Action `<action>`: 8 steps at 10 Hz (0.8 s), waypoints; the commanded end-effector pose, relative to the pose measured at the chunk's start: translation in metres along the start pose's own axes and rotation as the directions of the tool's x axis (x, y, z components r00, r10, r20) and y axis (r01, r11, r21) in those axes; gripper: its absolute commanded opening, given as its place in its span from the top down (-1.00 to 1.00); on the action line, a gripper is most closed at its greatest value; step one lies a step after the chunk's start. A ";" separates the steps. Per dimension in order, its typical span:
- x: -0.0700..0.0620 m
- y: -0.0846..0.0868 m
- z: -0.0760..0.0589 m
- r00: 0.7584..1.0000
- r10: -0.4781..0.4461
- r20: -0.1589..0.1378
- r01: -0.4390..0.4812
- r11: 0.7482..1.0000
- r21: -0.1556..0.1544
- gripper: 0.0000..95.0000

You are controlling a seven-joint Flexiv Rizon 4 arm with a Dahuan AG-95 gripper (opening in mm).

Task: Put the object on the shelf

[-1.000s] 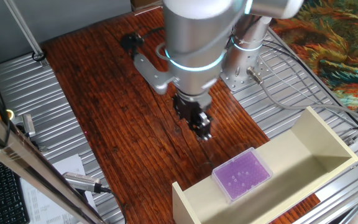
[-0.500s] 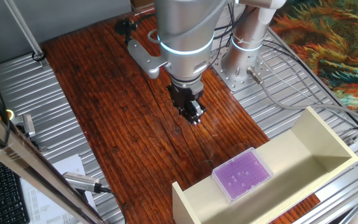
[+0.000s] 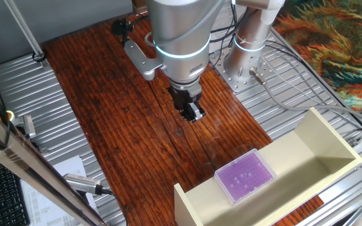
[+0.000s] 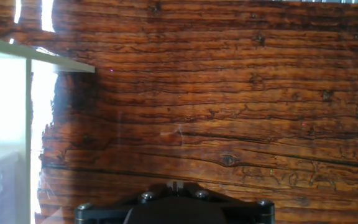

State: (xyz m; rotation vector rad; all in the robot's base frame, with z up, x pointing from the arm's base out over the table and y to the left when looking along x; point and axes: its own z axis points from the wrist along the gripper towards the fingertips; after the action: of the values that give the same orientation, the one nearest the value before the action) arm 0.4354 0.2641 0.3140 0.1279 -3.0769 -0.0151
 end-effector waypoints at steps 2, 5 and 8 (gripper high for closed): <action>0.001 -0.001 0.001 1.000 0.004 0.007 -0.004 1.000 -0.002 1.00; 0.001 -0.001 0.002 1.000 0.011 0.009 -0.011 1.000 -0.002 1.00; 0.000 -0.001 0.003 0.999 0.019 0.028 -0.019 1.000 -0.002 1.00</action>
State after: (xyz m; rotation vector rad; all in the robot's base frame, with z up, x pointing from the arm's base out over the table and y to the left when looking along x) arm 0.4342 0.2621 0.3111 0.0978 -3.1109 -0.0213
